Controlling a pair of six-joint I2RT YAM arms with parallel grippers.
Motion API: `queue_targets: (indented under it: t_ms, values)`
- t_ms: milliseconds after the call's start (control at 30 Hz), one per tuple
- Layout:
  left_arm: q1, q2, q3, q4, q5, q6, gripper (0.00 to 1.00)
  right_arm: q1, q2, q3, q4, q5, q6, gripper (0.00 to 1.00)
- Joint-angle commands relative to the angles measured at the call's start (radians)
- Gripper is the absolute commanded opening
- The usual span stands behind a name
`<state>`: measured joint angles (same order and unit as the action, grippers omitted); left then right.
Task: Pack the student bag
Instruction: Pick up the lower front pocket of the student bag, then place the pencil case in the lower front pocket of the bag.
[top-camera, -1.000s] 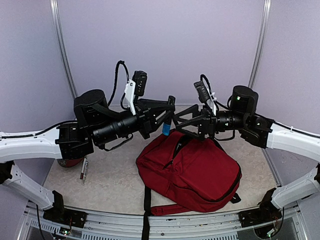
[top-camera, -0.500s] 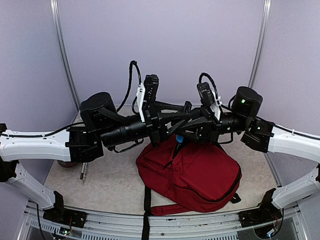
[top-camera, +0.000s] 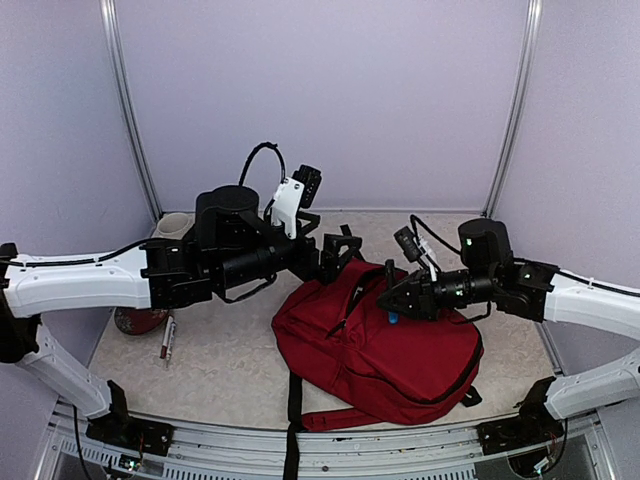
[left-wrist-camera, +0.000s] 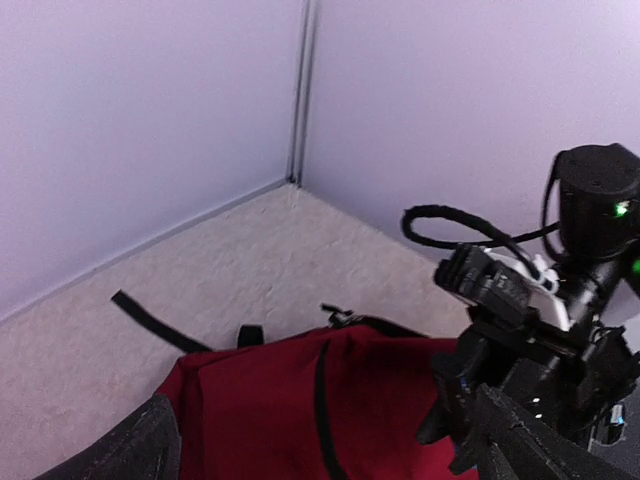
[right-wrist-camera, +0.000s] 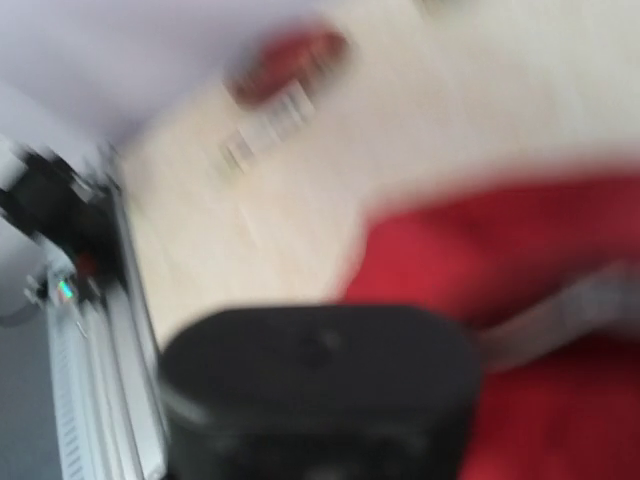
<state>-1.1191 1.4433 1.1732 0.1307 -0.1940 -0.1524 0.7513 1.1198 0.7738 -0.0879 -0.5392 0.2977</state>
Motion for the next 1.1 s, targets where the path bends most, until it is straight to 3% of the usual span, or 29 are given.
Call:
queue_targets:
  t_ms: [0, 133, 233, 300, 367, 533, 633, 867, 1067]
  values:
    - [0.023, 0.095, 0.023, -0.174, -0.059, -0.044, 0.99, -0.004, -0.025, -0.077, 0.035, 0.073, 0.167, 0.00]
    - [0.026, 0.176, 0.043, -0.183, -0.009, -0.035, 0.89, -0.004, 0.015, -0.145, 0.357, 0.093, 0.225, 0.00]
    - [0.040, 0.210, 0.047, -0.173, 0.051, -0.052, 0.61, -0.005, 0.097, -0.136, 0.440, 0.255, 0.177, 0.00]
    - [0.049, 0.223, 0.038, -0.158, 0.084, -0.063, 0.52, -0.012, 0.161, -0.136, 0.506, 0.328, 0.138, 0.00]
    - [0.057, 0.236, 0.040, -0.159, 0.112, -0.074, 0.52, -0.024, 0.220, -0.121, 0.549, 0.358, 0.117, 0.00]
    - [0.070, 0.271, 0.041, -0.143, 0.172, -0.090, 0.64, -0.026, 0.317, -0.101, 0.658, 0.383, 0.069, 0.00]
    - [0.072, 0.291, 0.044, -0.144, 0.185, -0.092, 0.65, -0.026, 0.353, -0.088, 0.708, 0.389, 0.043, 0.00]
    - [0.103, 0.310, 0.028, -0.140, 0.177, -0.110, 0.49, -0.026, 0.443, -0.038, 0.764, 0.385, 0.058, 0.00]
    - [0.104, 0.311, 0.022, -0.103, 0.192, -0.104, 0.47, -0.013, 0.541, -0.007, 0.769, 0.380, 0.154, 0.01]
